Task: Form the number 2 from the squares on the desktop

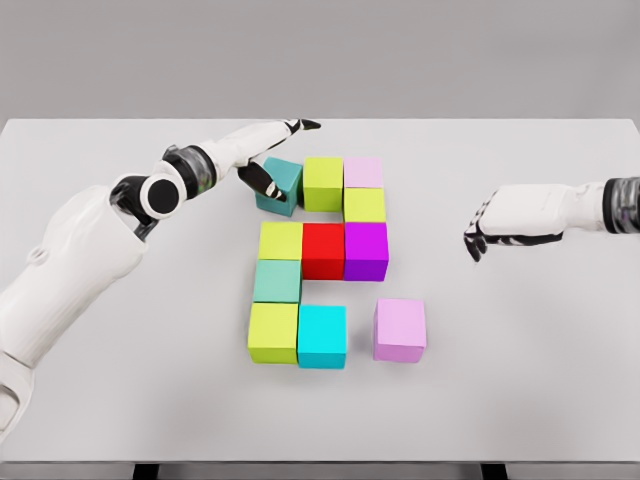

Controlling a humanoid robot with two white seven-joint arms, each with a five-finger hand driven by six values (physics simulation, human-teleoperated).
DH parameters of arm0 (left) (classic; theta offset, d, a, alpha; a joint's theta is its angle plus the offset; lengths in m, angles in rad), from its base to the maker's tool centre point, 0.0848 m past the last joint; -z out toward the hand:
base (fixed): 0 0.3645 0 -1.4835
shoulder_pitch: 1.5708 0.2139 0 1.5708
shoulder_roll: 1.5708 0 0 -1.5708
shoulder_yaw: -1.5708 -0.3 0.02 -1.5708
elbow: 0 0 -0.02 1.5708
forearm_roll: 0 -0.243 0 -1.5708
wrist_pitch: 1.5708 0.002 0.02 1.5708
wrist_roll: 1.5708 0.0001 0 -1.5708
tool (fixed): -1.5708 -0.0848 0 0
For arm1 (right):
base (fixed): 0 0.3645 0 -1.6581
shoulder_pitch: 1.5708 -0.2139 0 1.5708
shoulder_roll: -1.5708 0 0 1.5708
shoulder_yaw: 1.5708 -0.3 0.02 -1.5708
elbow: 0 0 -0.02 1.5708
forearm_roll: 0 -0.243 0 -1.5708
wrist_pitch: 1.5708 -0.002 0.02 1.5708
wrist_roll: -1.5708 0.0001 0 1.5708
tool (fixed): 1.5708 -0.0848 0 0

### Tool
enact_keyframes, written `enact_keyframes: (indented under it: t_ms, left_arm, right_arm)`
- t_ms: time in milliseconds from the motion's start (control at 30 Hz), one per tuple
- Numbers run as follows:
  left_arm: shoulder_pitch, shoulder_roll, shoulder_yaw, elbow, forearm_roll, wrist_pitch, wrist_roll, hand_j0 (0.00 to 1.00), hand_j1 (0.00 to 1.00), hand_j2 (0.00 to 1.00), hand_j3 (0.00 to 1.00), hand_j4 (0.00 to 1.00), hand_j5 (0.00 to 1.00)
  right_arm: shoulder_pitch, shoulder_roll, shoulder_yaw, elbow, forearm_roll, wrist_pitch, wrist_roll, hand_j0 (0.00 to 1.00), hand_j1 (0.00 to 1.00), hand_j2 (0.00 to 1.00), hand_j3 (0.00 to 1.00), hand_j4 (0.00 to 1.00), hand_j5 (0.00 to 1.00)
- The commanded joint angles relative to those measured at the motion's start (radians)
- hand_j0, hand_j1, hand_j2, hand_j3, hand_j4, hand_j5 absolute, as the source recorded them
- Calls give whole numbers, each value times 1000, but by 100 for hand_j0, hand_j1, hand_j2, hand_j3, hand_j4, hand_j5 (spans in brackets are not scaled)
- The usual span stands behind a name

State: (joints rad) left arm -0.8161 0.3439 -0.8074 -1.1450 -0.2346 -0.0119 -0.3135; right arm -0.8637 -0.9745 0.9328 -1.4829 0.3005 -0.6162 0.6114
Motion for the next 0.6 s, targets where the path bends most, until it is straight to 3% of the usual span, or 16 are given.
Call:
enact_keyframes:
  t_ms: [0, 33, 133, 167, 233, 400, 567]
  left_arm:
    - [0, -5, 0, 11, 1, 0, 1, 100, 100, 100, 100, 100, 100]
    - [0, -5, 0, 13, 1, 0, 1, 100, 100, 100, 100, 100, 100]
    - [-2, -11, 0, 19, 0, 0, 1, 100, 100, 100, 100, 100, 100]
    - [-2, -13, 0, 19, 1, 0, 1, 100, 100, 100, 100, 100, 100]
    - [-2, -20, 0, 21, 0, 0, 1, 100, 100, 100, 100, 100, 100]
    - [-8, -23, 0, 27, -2, -2, 1, 100, 100, 100, 100, 100, 100]
    - [-15, -28, 0, 42, -2, -22, 10, 100, 100, 100, 100, 100, 100]
  right_arm:
    - [-17, -30, 26, 18, -14, 5, -1, 16, 16, 16, 16, 16, 16]
    - [-96, -67, 106, 18, -17, 5, -1, 16, 16, 16, 16, 16, 16]
    - [-296, -87, 386, 18, -15, 5, -1, 17, 17, 17, 17, 17, 17]
    - [-311, -86, 457, 10, -15, 5, -1, 17, 17, 17, 17, 17, 17]
    - [-301, -84, 472, -2, -11, 5, -1, 16, 16, 16, 16, 16, 16]
    - [-232, -69, 478, -155, -4, 5, -1, 15, 15, 15, 15, 15, 15]
    - [-232, -43, 491, -191, -6, 5, -1, 15, 15, 15, 15, 15, 15]
